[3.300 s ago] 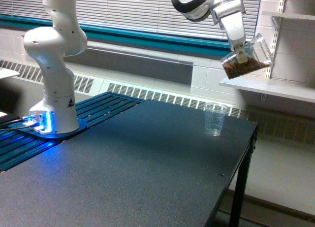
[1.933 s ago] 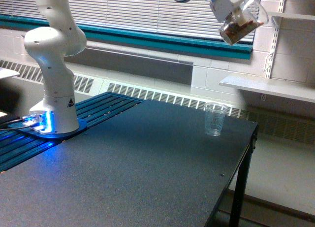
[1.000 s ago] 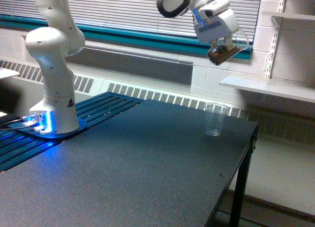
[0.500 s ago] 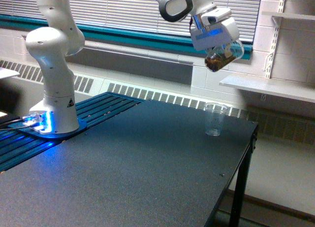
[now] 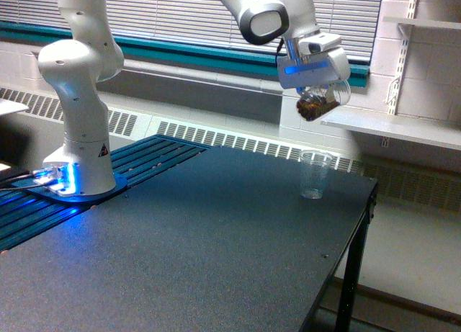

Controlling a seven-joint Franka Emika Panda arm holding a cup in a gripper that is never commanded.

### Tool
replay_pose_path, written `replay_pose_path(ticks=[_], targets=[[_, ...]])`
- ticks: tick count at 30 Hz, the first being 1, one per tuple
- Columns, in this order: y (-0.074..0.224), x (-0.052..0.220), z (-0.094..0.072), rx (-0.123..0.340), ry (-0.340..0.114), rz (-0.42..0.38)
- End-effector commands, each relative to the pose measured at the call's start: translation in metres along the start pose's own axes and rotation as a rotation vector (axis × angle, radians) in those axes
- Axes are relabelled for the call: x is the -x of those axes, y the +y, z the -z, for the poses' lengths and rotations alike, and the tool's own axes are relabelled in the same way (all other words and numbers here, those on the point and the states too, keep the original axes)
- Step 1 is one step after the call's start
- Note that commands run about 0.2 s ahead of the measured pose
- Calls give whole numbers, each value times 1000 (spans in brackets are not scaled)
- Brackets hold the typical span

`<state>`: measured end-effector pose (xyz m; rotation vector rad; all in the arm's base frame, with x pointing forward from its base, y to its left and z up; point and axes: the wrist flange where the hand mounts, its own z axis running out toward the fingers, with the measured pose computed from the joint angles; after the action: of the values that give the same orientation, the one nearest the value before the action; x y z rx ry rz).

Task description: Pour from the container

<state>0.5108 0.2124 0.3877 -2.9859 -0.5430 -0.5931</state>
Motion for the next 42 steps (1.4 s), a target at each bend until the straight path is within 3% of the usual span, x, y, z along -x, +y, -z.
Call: replay_pose_path(ticks=[1, 18, 42], targets=[[-17, -4, -6, 1, -12, 9], [-29, 6, -37, 45, -92, 38], [-40, 20, -58, 115, -204, 125]])
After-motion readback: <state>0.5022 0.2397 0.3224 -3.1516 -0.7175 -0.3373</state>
